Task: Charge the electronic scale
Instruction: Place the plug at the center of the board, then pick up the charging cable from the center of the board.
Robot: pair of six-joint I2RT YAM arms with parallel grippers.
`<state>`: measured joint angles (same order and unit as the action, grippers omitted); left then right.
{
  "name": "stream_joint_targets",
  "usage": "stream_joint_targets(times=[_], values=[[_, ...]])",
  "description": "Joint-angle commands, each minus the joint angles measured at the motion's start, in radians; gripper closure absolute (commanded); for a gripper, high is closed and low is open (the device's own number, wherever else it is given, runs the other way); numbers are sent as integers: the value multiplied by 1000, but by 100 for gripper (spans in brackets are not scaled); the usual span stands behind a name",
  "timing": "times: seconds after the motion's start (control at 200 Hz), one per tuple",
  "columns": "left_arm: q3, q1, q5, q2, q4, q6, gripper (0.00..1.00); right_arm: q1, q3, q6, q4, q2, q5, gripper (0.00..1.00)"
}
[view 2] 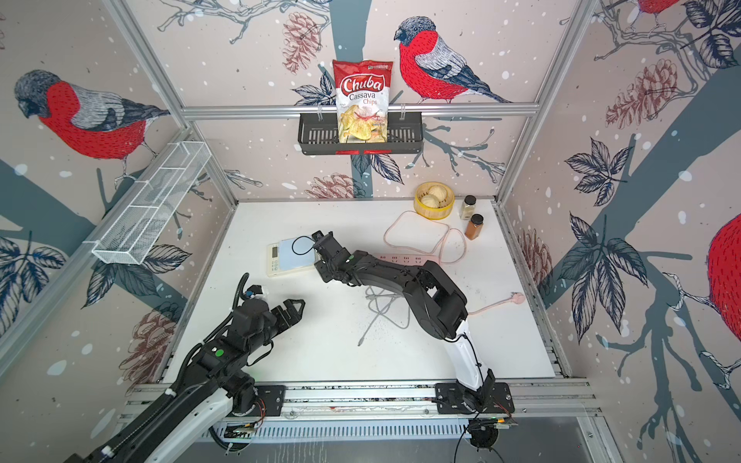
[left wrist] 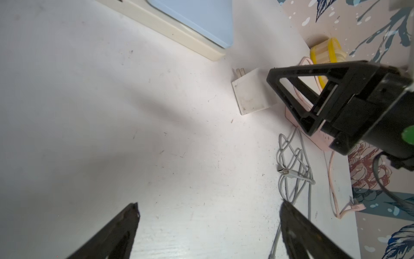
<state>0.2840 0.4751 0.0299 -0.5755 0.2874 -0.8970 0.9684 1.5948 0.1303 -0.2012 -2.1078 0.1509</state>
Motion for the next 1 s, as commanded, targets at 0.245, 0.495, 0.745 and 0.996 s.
stream_joint_targets(times=[0.245,0.495,0.745,0.996], values=[[121,-1,-137,-200,-194,285,9,-96,-202,-6,-42,295,-200,51],[175,6,-220,-372,-257,363,14,-280,-614,-215,-73,529,-293,52],[255,12,-265,-512,-262,456,13,-219,-609,-333,-146,443,-199,60],[257,11,-278,-524,-248,466,12,-194,-530,-351,-209,306,-165,67]])
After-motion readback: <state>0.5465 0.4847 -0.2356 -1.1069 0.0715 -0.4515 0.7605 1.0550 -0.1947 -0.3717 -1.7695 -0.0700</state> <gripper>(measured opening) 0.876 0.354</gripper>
